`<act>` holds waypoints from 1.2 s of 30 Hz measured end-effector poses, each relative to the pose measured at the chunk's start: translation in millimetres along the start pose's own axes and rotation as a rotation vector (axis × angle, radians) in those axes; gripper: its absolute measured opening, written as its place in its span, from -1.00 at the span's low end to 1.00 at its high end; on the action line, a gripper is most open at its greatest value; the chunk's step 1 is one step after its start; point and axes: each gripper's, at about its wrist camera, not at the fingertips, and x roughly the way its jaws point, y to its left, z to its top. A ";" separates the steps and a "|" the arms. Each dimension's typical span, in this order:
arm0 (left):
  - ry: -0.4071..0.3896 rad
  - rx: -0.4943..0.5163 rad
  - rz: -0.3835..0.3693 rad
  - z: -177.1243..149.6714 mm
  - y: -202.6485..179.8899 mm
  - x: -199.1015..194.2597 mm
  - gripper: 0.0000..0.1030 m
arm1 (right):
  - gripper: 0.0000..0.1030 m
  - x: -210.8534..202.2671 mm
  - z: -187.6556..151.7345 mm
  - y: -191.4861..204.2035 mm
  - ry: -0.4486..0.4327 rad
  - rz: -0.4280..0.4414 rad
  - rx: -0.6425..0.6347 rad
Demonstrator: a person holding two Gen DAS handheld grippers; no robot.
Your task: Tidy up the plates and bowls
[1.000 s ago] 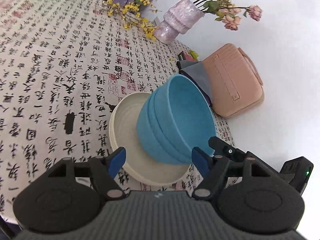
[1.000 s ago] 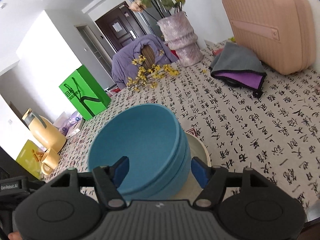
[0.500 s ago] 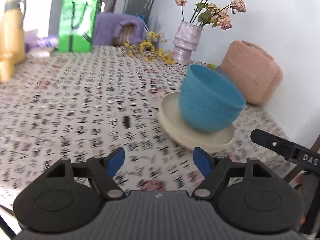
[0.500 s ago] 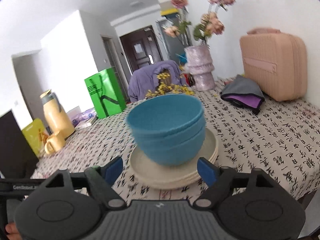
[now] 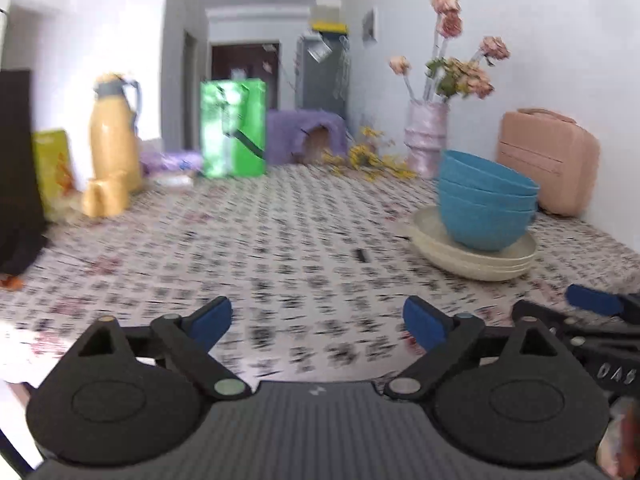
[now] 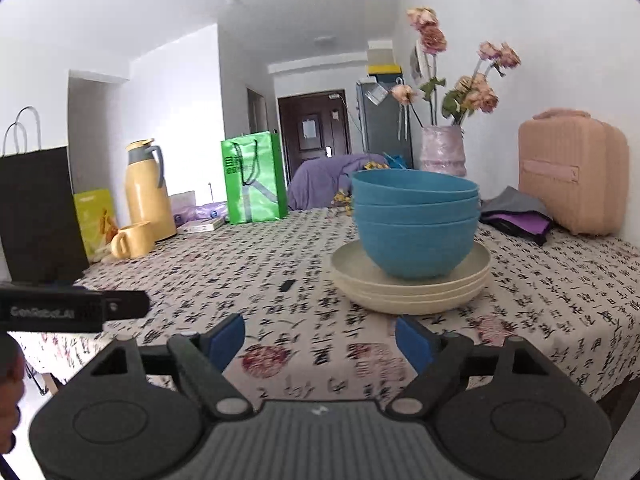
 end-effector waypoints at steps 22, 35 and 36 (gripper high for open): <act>-0.064 -0.015 0.067 -31.6 28.0 -57.9 0.95 | 0.84 -45.5 -21.7 22.4 -0.087 0.000 0.030; -0.064 -0.021 0.073 -30.5 30.5 -57.2 0.95 | 0.86 -39.9 -21.1 27.7 -0.070 0.018 0.010; -0.066 -0.020 0.073 -30.5 30.3 -57.2 0.95 | 0.86 -40.0 -21.3 27.8 -0.070 0.016 0.011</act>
